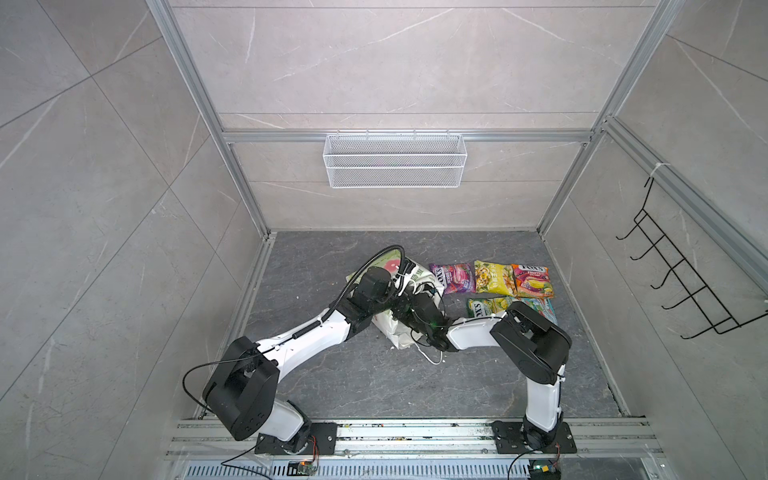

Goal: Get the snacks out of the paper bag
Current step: 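Close the right gripper on the second green spring tea packet, then pull the packet out with the right gripper while the left lifts the bag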

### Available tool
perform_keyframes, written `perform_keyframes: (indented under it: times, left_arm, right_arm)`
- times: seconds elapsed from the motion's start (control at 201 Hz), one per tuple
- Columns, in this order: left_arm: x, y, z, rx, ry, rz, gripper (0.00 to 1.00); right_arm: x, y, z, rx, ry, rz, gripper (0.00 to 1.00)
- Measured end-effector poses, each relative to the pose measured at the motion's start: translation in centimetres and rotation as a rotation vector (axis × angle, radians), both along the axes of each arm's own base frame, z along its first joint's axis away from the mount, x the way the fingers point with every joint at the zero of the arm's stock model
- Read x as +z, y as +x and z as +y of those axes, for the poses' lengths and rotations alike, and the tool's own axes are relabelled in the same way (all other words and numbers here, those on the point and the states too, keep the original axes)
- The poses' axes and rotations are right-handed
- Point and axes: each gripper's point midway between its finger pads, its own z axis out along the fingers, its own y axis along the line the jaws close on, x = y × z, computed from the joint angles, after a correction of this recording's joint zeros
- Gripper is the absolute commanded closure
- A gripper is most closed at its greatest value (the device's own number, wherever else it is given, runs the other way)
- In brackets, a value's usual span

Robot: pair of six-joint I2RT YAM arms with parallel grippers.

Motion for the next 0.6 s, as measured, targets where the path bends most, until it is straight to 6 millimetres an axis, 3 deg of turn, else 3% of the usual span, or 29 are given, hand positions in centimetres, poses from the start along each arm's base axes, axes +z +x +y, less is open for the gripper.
perform_keyframes:
  times: [0.304,0.597]
  left_arm:
    - [0.1,0.7,0.3,0.038,0.014,-0.017,1.0]
    - [-0.4,1.7,1.3,0.108,0.06,-0.015,1.0]
  right_arm:
    - [4.8,-2.9,-1.0,0.077,-0.017,-0.048,0.99]
    - [7.5,-6.5,-1.7,0.209,-0.1,-0.074,0.99]
